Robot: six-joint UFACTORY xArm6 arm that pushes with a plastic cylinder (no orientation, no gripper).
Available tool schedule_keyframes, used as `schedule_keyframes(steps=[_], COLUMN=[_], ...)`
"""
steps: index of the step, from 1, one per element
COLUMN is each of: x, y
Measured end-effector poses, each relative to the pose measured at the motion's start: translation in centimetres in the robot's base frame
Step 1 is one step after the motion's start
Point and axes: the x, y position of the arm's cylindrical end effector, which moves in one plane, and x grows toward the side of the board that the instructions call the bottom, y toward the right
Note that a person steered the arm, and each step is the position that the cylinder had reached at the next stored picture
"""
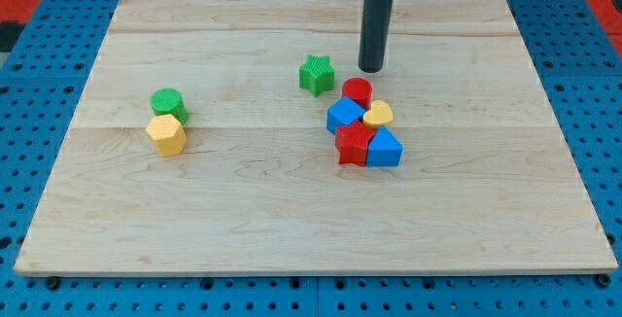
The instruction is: Push the green star into the red circle
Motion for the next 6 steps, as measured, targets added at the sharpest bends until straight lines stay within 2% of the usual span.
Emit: schedule_keyframes(steps=[1, 2, 3, 4, 6], x=[-1.2, -5.3, -5.6, -4.2, 0.5], y=[1.3, -0.4, -7.2, -12.6, -10.6])
